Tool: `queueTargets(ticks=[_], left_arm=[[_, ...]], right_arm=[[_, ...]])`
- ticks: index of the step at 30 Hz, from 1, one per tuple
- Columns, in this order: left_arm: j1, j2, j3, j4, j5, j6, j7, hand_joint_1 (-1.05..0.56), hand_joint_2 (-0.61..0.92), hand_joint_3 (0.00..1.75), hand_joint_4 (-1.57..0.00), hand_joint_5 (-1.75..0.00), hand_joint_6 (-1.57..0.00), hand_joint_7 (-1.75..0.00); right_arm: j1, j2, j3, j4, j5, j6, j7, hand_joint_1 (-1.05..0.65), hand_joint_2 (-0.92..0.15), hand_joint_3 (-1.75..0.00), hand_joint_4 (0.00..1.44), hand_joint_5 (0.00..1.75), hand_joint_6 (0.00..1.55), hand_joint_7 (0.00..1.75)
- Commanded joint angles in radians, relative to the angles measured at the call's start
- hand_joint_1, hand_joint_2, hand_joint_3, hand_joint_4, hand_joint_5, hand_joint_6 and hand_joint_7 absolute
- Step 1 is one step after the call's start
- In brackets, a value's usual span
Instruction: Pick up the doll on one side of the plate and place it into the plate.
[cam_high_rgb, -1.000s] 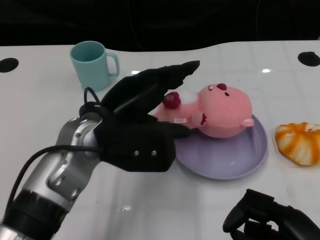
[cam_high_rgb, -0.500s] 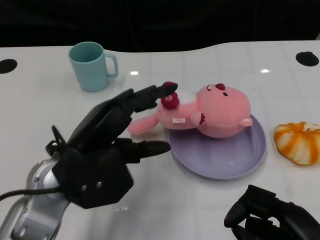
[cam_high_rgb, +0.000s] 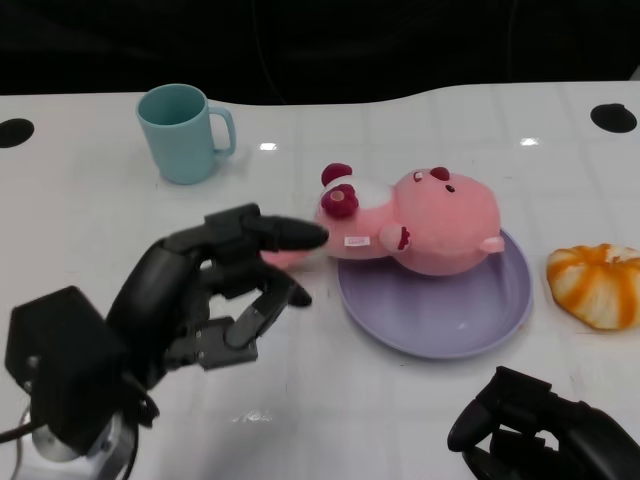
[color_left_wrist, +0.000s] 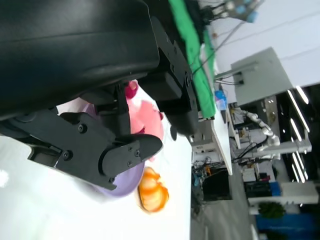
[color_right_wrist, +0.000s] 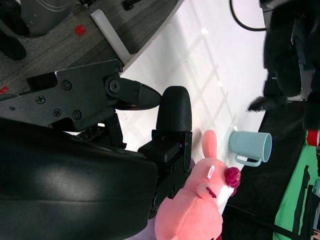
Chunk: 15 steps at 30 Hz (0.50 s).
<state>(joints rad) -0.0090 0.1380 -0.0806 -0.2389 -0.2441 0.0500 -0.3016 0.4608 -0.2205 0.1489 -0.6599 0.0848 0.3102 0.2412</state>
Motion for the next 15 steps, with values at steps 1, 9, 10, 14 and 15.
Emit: queueTargets(ticks=[1, 9, 10, 14, 15], left_arm=[[0.053, -0.014, 0.027, -0.076, -0.067, 0.125, 0.033, -0.03, 0.46, 1.28, -0.83, -1.33, -0.86, -0.93], [0.131, -0.044, 0.083, -0.226, -0.205, 0.409, 0.126, -0.08, 0.48, 1.41, -0.88, -1.72, -0.83, -1.51], [0.138, -0.047, 0.09, -0.24, -0.218, 0.438, 0.139, -0.09, 0.48, 1.42, -0.89, -1.74, -0.81, -1.57], [0.152, -0.059, 0.121, -0.284, -0.274, 0.56, 0.192, -0.09, 0.51, 1.42, -0.91, -1.75, -0.77, -1.69], [0.153, -0.054, 0.124, -0.289, -0.28, 0.581, 0.195, -0.09, 0.52, 1.42, -0.9, -1.75, -0.75, -1.72]], right_arm=[[0.001, -0.002, -0.006, -0.011, 0.006, 0.004, -0.003, -0.3, -0.92, -0.51, 0.7, 1.75, 0.51, 1.65], [0.001, -0.002, -0.004, -0.024, 0.01, 0.012, -0.002, -0.3, -0.92, -0.5, 0.69, 1.75, 0.51, 1.65], [0.001, -0.003, -0.005, -0.025, 0.011, 0.013, -0.001, -0.29, -0.92, -0.5, 0.69, 1.75, 0.51, 1.65], [0.0, -0.008, -0.011, -0.029, 0.012, 0.011, 0.003, -0.28, -0.92, -0.51, 0.69, 1.75, 0.51, 1.65], [0.0, -0.009, -0.012, -0.029, 0.011, 0.011, 0.003, -0.28, -0.92, -0.51, 0.69, 1.75, 0.5, 1.65]])
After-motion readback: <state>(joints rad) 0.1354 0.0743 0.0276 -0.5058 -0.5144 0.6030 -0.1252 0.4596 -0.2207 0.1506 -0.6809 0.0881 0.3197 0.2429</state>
